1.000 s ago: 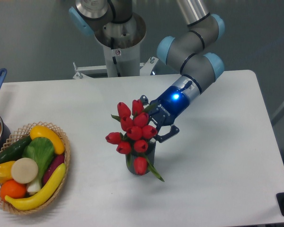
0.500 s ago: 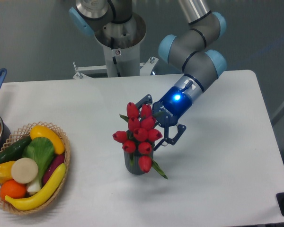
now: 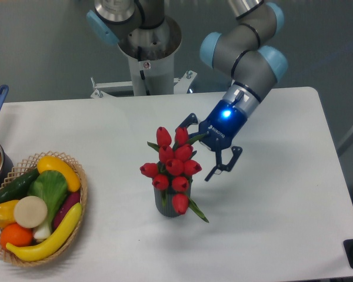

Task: Insert the flowers into the vase

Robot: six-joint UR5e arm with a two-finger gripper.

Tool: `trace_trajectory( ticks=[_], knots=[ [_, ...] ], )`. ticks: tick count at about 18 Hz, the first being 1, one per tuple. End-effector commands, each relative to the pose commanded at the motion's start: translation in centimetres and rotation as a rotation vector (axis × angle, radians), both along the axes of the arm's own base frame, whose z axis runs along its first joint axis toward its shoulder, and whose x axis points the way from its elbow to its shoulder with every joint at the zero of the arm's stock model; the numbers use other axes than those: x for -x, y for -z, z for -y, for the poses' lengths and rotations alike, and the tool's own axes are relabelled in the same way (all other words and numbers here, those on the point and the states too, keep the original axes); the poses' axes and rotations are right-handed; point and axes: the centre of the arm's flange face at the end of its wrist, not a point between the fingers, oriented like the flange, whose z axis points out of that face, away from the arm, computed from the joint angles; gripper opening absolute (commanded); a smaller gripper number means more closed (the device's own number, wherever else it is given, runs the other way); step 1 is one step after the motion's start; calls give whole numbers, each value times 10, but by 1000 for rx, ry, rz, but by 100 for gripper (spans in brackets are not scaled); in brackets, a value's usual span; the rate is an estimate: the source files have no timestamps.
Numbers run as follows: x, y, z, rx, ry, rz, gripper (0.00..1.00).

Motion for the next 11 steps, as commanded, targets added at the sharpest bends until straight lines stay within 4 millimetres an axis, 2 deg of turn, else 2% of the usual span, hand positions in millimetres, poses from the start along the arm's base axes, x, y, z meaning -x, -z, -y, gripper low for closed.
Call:
trace_trajectory(
  ticks=[3, 4, 7, 11],
  knots=[
    [21, -37, 26, 79, -80, -114, 100],
    [31, -55, 41, 116, -123, -167, 100],
    [57, -88, 75, 211, -225, -263, 100],
    [77, -118, 94, 324, -299, -353, 100]
  ],
)
